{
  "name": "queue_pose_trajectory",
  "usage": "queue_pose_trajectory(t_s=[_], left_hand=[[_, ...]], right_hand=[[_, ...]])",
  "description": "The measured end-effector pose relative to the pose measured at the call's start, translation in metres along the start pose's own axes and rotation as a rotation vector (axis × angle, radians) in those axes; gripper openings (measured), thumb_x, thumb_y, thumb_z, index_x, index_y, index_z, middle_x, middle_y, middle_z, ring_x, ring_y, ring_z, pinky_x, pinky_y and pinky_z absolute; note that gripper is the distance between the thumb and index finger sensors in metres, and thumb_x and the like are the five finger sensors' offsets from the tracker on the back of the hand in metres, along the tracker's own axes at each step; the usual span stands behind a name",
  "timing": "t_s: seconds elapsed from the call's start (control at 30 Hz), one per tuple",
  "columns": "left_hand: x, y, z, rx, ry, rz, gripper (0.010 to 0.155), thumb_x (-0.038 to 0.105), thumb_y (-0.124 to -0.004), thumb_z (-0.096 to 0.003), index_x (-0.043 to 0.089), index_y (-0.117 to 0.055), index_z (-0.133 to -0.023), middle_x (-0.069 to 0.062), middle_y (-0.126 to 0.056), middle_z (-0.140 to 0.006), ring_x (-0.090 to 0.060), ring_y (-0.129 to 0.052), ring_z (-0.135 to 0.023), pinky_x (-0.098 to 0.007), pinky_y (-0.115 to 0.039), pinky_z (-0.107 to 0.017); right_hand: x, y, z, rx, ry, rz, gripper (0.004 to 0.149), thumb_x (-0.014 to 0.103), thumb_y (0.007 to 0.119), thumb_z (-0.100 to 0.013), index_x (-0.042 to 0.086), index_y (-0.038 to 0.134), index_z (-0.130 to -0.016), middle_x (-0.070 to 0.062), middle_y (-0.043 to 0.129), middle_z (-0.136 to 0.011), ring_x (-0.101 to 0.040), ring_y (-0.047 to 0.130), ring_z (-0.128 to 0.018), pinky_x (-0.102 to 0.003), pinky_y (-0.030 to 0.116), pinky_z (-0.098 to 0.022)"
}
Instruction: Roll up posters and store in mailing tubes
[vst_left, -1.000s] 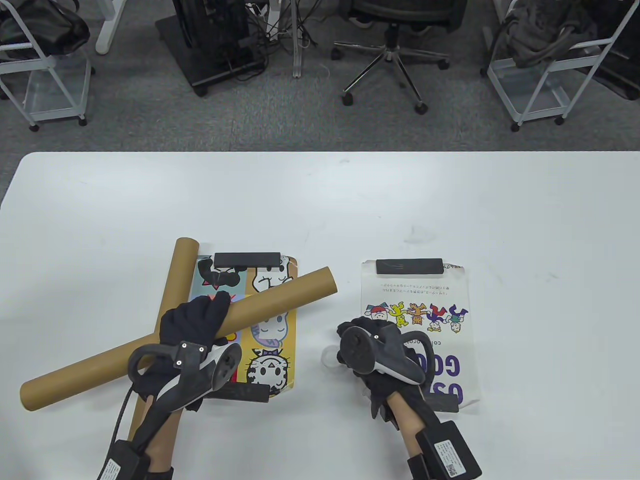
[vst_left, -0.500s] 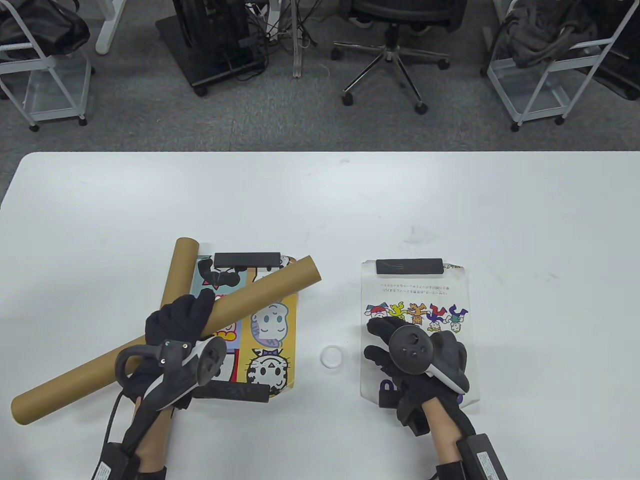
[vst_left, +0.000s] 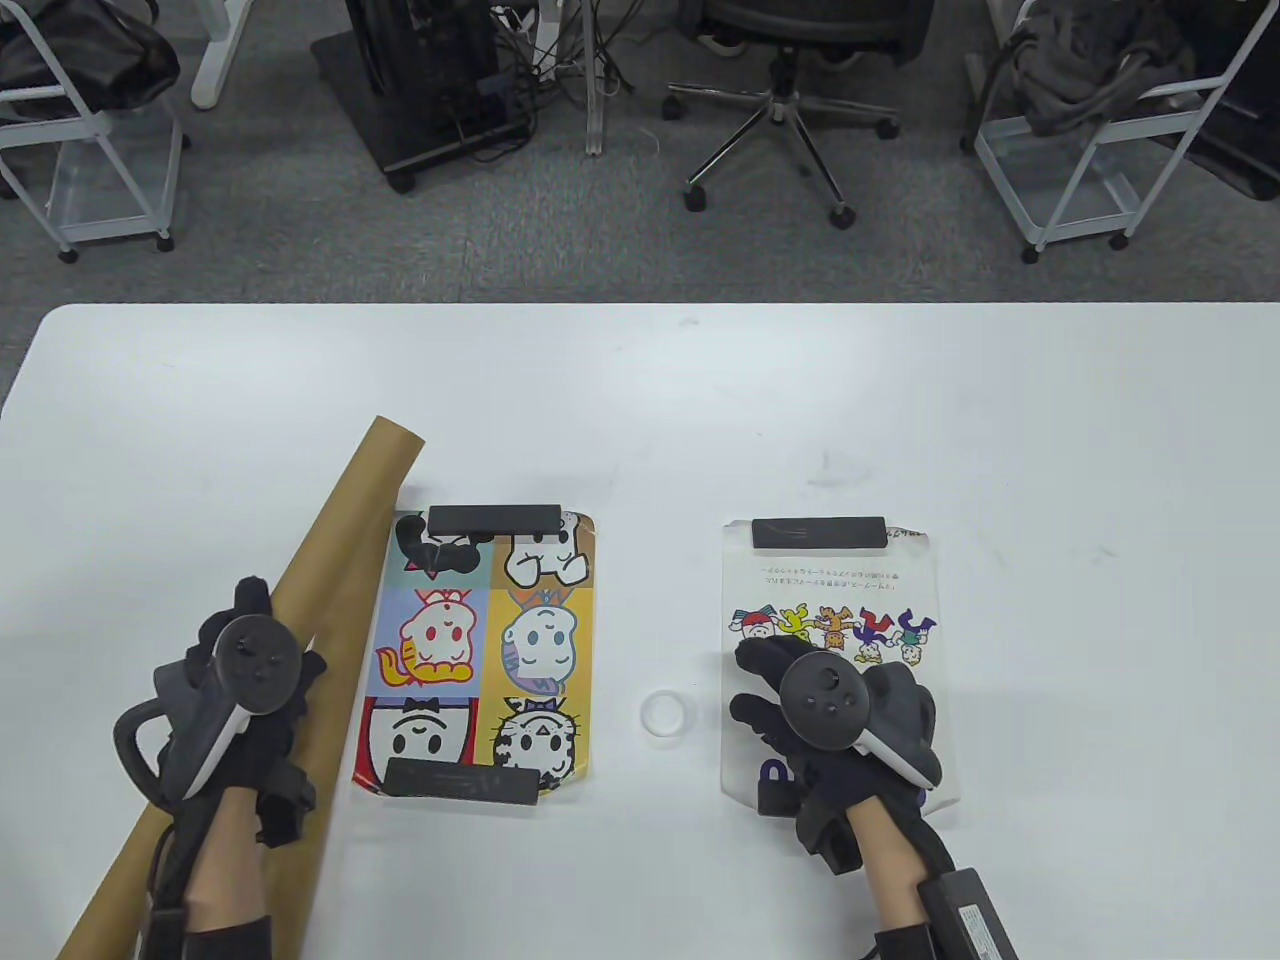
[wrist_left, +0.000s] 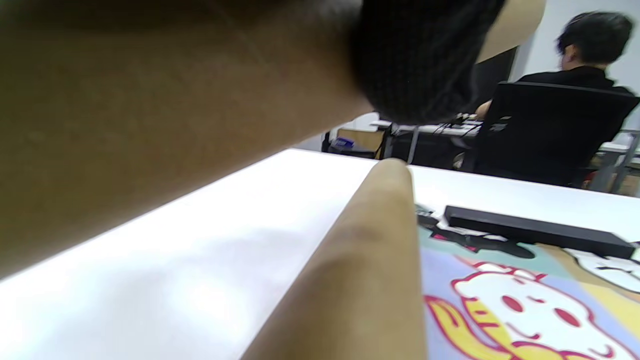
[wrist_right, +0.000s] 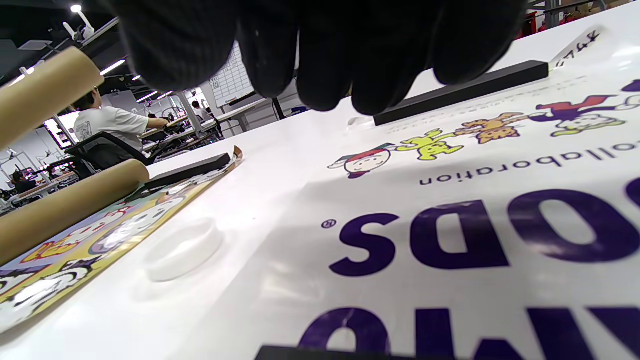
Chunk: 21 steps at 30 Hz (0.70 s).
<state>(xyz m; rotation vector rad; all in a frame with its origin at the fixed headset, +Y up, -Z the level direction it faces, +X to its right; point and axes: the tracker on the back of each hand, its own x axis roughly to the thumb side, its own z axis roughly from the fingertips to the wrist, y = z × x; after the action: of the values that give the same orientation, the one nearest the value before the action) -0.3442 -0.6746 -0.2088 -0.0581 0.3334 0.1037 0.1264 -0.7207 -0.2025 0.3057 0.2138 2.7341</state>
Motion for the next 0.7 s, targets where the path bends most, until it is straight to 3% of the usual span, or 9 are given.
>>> queue_pose_trajectory(t_s=[0.17,0.3,0.7], left_hand=[[-0.012,-0.012,-0.008,-0.071,0.083,0.035,0.085,0.042,-0.081,-0.0514,0.010,-0.042,-0.121,-0.018,-0.067,-0.113,-0.041,-0.085,-0.094,-0.061,-0.074,-0.072],[-0.014,-0.017,-0.010,-0.102,0.136,-0.015,0.085,0.041,-0.080,-0.0522,0.008,-0.043,-0.121,-0.019,-0.067,-0.113,-0.042,-0.085,-0.094,-0.061,-0.074,-0.072],[-0.020,-0.036,-0.016,-0.208,0.210,-0.033,0.086,0.041,-0.080,-0.0527,0.008,-0.040,-0.121,-0.019,-0.066,-0.114,-0.042,-0.084,-0.096,-0.061,-0.074,-0.073]], right_hand=[[0.000,0.000,0.000,0.005,-0.003,0.002,0.061,0.041,0.073,-0.050,0.015,0.063,-0.104,-0.018,0.070,-0.108,-0.049,0.074,-0.094,-0.070,0.060,-0.068],[0.001,0.003,-0.001,0.028,0.002,0.018,0.052,0.033,0.073,-0.054,0.015,0.065,-0.102,-0.018,0.071,-0.108,-0.049,0.074,-0.094,-0.070,0.060,-0.068],[0.002,0.004,-0.001,0.032,0.002,0.016,0.055,0.037,0.073,-0.052,0.015,0.065,-0.102,-0.018,0.071,-0.108,-0.049,0.074,-0.093,-0.070,0.060,-0.068]])
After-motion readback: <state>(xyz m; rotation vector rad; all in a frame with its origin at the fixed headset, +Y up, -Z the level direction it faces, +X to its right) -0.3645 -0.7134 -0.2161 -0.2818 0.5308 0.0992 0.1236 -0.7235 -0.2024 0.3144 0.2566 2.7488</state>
